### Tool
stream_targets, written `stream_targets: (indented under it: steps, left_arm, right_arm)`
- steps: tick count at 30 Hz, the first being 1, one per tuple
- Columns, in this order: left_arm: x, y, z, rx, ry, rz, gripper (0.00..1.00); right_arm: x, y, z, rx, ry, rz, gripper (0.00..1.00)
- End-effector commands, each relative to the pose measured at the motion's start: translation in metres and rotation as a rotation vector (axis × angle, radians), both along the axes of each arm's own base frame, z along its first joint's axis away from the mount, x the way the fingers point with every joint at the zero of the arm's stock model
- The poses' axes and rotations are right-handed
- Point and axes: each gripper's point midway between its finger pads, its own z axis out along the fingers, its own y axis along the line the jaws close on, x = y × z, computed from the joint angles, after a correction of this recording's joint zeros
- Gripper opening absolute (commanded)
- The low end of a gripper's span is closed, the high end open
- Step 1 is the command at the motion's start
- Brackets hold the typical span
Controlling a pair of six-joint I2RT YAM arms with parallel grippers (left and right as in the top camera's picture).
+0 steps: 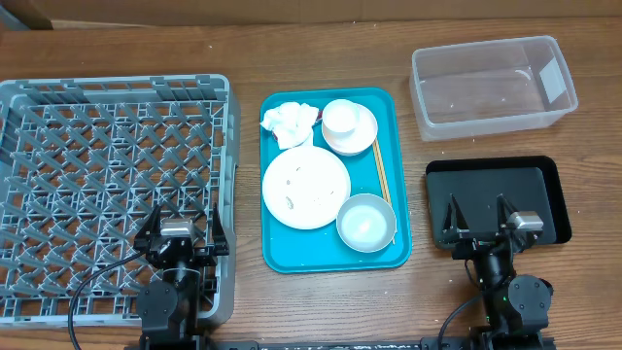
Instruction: Sort waste into correct bins and load items into the dishwasher
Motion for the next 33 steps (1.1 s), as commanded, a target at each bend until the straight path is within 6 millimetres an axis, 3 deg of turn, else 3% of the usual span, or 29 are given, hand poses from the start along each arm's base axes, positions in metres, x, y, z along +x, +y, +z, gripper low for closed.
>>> stream_targets:
  steps: [1,7,9,14,16,18,23,26,33]
  left_arm:
    - [0.0,0.001,-0.003,-0.009,0.006,0.009,1.0]
    - [0.0,0.001,-0.002,-0.009,0.006,0.009,1.0]
    - [0.001,-0.003,0.007,-0.035,-0.035,-0.015,1.0]
    - [-0.016,-0.084,0.021,-0.514,0.014,-0.47,1.0]
    - [-0.025,-0.101,0.032,-0.669,0.043,-0.575,1.0]
    - [-0.028,-0.103,0.047,-0.743,0.014,-0.605,1.0]
    - [-0.051,-0.11,0.112,-0.6,-0.269,-0.757,1.0]
    - [-0.061,-0.107,0.137,-0.498,-0.399,-0.76,1.0]
    - [-0.052,-0.101,0.141,-0.333,-0.33,-0.656,1.0]
  right_arm:
    - [0.001,0.001,-0.005,-0.004,0.009,0.006,1.0]
    - [0.001,0.001,-0.005,-0.004,0.009,0.005,1.0]
    - [0.001,0.001,-0.005,-0.004,0.009,0.006,1.0]
    - [0.001,0.001,-0.005,-0.004,0.009,0.006,1.0]
    - [0.001,0.001,-0.005,-0.004,0.009,0.005,1.0]
    - [0.001,0.001,-0.005,-0.004,0.009,0.006,1.0]
    - [0.001,0.001,-0.005,-0.004,0.009,0.006,1.0]
    - [0.001,0.001,-0.005,-0.004,0.008,0.006,1.0]
    - [0.001,0.001,-0.005,-0.004,0.009,0.005,1.0]
